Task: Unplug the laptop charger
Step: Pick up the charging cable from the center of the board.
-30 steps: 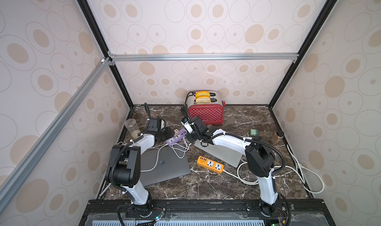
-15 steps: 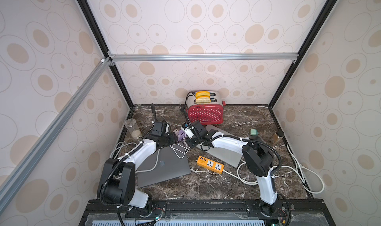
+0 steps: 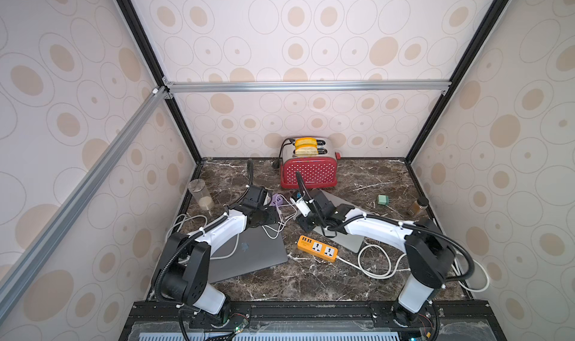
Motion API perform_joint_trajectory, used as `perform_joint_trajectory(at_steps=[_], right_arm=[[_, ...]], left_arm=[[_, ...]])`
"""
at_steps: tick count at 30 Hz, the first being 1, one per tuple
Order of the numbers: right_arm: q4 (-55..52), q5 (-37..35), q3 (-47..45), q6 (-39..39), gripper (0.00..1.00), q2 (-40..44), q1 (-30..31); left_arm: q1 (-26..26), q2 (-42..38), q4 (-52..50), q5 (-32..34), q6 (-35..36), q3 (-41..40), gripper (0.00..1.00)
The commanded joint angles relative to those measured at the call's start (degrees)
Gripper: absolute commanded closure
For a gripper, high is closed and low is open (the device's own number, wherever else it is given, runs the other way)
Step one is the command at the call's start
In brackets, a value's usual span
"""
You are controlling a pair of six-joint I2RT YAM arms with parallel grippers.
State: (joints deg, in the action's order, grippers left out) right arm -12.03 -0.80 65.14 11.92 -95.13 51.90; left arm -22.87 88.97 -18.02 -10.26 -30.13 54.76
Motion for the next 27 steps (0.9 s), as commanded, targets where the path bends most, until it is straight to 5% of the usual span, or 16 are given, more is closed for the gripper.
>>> perform_joint_trajectory(at_steps=[1, 8, 27], right_arm=[[-2.3, -3.0, -6.3, 2.3, 0.56, 7.3, -1.5], [-2.7, -1.2, -15.9, 3.9, 0.48, 18.7, -5.2], [2.3, 7.5, -19.7, 2.3, 0.38, 20.3, -10.3]], left_arm=[[-1.6, 4.2, -3.6, 3.7, 1.3, 5.4, 0.4], [-2.0, 11.8, -8.6, 6.0, 7.1, 11.8, 0.37], [-2.0, 22.9, -13.9, 0.8, 11.7, 21.8, 0.41]])
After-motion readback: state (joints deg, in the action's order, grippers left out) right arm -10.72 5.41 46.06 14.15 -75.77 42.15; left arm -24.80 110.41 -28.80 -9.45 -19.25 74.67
